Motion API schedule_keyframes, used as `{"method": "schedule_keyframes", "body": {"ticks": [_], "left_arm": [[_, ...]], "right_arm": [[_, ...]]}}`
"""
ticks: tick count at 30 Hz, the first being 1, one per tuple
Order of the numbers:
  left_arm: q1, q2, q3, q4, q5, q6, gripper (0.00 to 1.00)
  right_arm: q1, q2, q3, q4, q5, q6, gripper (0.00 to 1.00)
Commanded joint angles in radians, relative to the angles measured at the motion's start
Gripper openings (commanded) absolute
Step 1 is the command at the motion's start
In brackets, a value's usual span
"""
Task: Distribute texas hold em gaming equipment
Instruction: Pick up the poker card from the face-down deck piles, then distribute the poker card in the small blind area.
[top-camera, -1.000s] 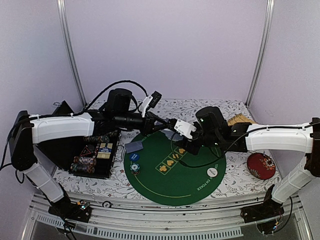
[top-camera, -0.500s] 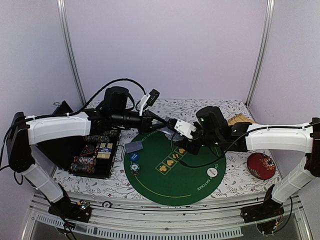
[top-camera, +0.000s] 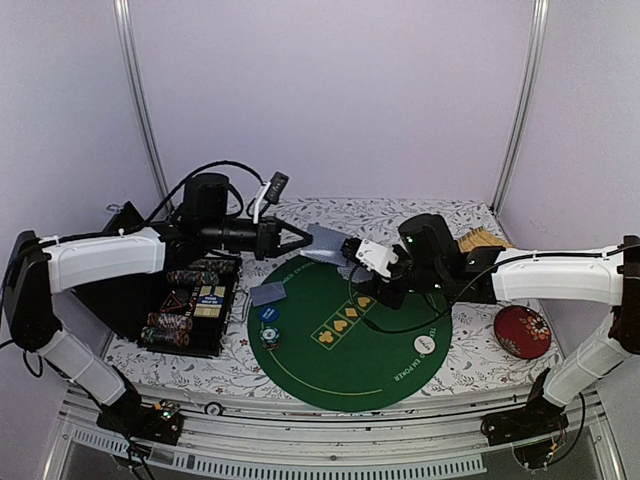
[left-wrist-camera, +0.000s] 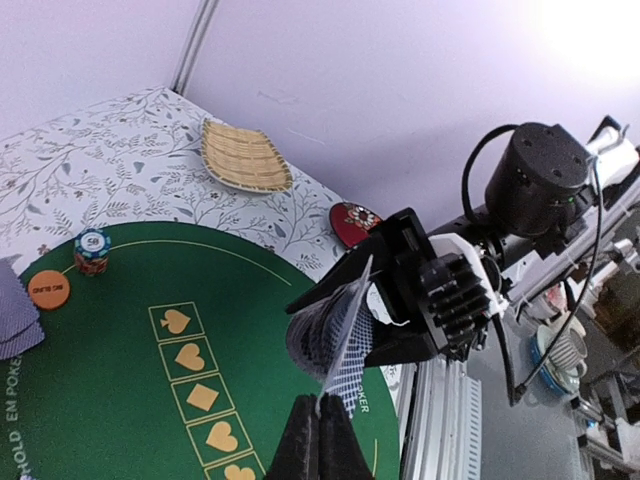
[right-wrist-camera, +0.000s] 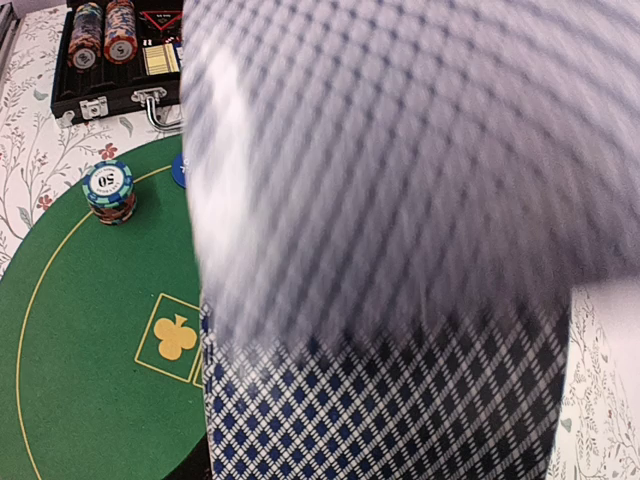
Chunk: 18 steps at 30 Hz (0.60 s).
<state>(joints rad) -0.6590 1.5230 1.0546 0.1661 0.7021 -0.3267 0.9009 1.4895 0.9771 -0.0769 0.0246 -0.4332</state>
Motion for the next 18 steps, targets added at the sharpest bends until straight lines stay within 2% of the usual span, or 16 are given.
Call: {"method": "schedule_keyframes", "body": {"ticks": [1, 6, 10, 14, 18], "left_arm": [[0.074, -0.077, -0.068, 0.106, 0.04, -0.135, 0.0], [0.156, -0.151, -0.181, 0.162, 0.053, -0.222, 0.0], [0.254, -0.204, -0.296, 0.147, -0.087, -0.301, 0.0], [0.321, -0.148, -0.392, 0.131, -0.238, -0.385, 0.0], [0.33, -0.045, -0.447, 0.238, -0.287, -0.447, 0.0]], "right_arm": [[-0.018, -0.032, -0.013, 0.043, -0.018, 0.013, 0.46], [-0.029, -0.016, -0.014, 0.056, -0.029, 0.013, 0.46], [-0.03, -0.006, -0.007, 0.061, -0.046, 0.004, 0.46], [-0.032, -0.003, 0.002, 0.062, -0.054, -0.008, 0.46], [-0.033, -0.004, 0.0, 0.053, -0.051, -0.007, 0.46]]}}
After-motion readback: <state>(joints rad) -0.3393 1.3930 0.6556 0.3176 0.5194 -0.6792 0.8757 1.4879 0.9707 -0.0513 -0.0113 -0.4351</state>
